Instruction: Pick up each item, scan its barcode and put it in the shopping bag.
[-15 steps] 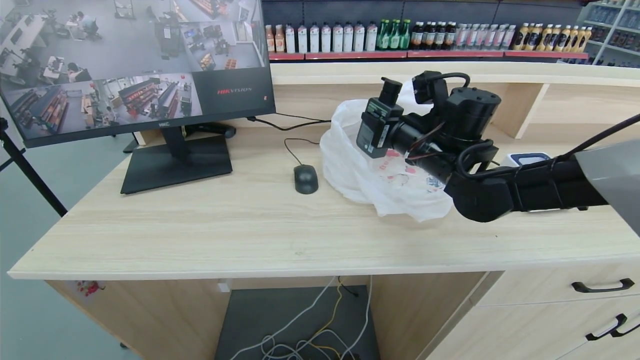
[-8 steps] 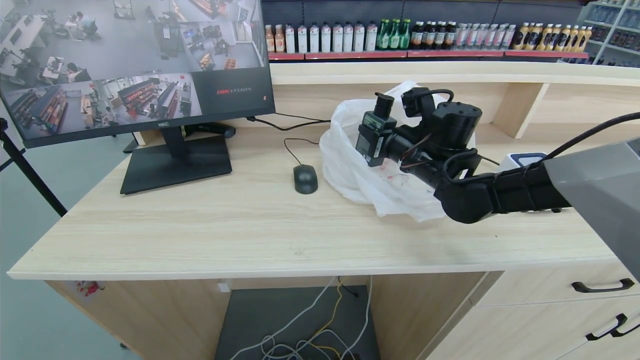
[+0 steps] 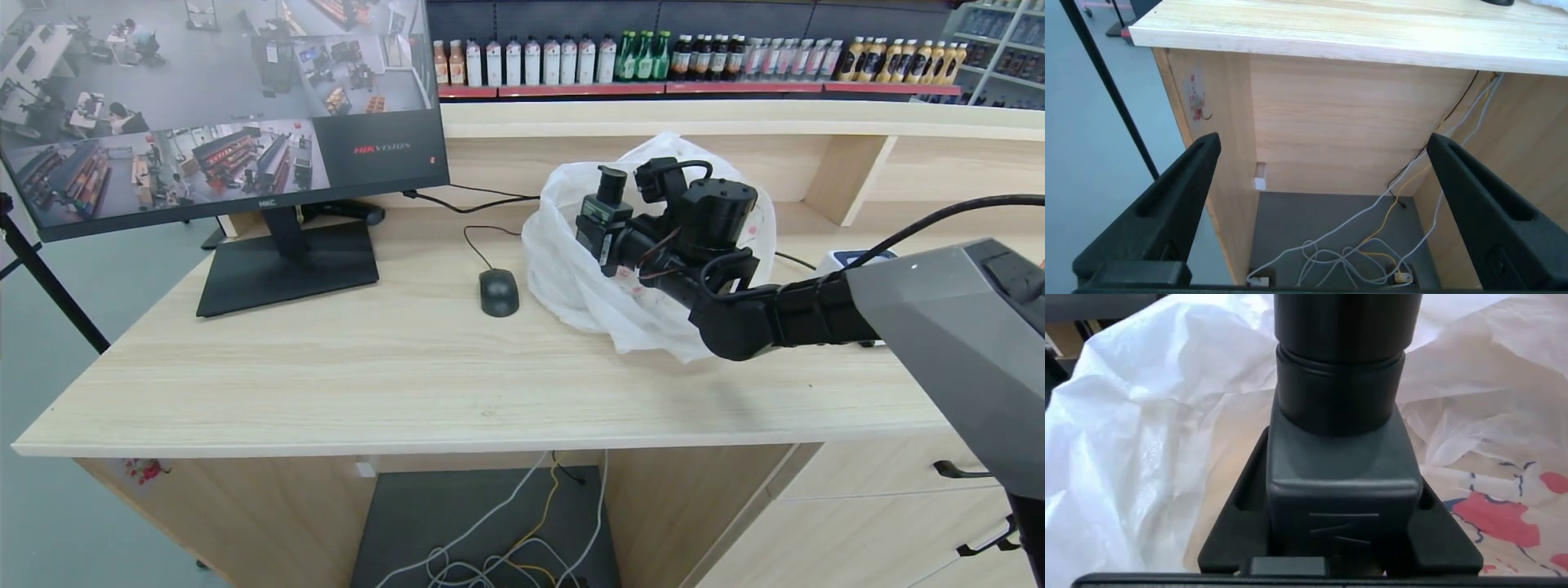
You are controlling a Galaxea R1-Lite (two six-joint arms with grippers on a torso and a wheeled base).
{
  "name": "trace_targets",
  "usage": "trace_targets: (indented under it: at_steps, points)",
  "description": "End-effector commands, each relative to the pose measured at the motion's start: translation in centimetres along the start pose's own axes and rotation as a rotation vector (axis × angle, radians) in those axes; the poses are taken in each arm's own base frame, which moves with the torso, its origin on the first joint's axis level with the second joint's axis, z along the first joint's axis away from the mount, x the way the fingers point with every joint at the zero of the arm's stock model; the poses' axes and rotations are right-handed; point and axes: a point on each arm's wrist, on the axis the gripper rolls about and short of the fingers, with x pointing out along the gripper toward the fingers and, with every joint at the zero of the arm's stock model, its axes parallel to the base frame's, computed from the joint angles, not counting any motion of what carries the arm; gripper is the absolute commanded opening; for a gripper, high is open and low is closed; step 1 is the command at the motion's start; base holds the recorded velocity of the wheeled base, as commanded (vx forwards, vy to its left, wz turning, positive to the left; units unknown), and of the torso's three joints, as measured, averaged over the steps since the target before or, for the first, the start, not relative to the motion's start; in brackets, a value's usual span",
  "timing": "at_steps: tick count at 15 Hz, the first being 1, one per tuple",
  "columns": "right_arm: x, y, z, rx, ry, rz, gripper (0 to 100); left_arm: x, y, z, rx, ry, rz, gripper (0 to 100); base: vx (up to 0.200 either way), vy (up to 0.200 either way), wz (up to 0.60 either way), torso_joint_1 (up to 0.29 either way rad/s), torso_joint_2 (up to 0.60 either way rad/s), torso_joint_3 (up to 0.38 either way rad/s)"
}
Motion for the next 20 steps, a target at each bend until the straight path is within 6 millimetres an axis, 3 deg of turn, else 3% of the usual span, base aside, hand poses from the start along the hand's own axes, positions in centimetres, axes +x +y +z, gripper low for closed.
trace_targets:
  at_steps: [1,5,20]
  points:
    - [0.5,-0.2,-1.2,-0.008,0.016,-0.002,0,0.0,0.0,0.0,0.000,0.000,-0.001,100,0.000,0.000,0.00,0.000,0.00,0.000]
    - [0.8,-0.2,-2.6,-0.019,0.048,-0.001,0,0.0,0.0,0.0,0.000,0.000,-0.001,100,0.000,0.000,0.00,0.000,0.00,0.000]
    - [0.7,-0.1,-3.1,-0.046,0.092,0.012,0,0.0,0.0,0.0,0.000,0.000,-0.001,100,0.000,0.000,0.00,0.000,0.00,0.000]
